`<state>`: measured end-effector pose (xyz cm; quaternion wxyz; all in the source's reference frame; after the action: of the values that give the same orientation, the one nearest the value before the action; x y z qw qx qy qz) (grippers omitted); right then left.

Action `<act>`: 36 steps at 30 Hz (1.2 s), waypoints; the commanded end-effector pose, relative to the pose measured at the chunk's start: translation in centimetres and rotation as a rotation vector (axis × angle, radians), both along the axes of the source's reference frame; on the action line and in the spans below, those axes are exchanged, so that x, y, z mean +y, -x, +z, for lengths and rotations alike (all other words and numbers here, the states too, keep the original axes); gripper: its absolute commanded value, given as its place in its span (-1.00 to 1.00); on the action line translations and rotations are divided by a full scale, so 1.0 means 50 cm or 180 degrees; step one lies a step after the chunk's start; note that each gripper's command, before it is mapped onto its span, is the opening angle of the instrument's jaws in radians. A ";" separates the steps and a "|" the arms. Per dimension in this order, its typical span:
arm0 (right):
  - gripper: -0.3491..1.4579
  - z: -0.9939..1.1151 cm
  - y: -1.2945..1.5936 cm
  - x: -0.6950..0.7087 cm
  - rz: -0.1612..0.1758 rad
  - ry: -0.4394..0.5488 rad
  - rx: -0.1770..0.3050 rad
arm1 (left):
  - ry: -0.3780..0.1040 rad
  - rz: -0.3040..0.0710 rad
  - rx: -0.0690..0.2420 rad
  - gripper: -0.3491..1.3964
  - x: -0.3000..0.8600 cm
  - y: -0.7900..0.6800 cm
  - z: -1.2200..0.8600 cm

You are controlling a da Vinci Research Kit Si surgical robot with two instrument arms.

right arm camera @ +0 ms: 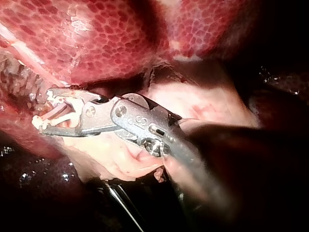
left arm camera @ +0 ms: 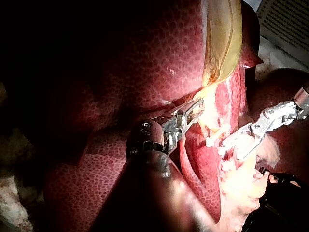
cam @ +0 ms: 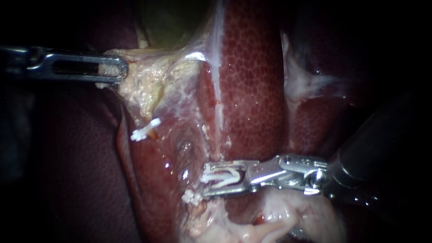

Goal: Clipping second clip right tube

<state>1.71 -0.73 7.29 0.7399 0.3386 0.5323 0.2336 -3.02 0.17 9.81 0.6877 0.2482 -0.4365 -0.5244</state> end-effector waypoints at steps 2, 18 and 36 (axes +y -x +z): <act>-0.19 -0.0001 0.0000 0.0000 -0.0001 0.0001 0.0002 | 0.0000 0.0000 0.0001 -1.00 0.0000 0.0000 -0.0001; -0.18 -0.0033 0.0071 0.0020 -0.0011 -0.0026 0.0012 | -0.0001 0.0003 -0.0002 -1.00 -0.0001 -0.0005 -0.0003; -0.13 -0.0071 0.0122 0.0079 0.0125 -0.0050 -0.0069 | 0.0001 -0.0008 -0.0004 -1.00 0.0000 -0.0010 -0.0007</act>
<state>1.12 -0.34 6.94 0.7382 0.3309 0.5293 0.2558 -2.97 0.17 9.78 0.6868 0.2478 -0.4374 -0.5249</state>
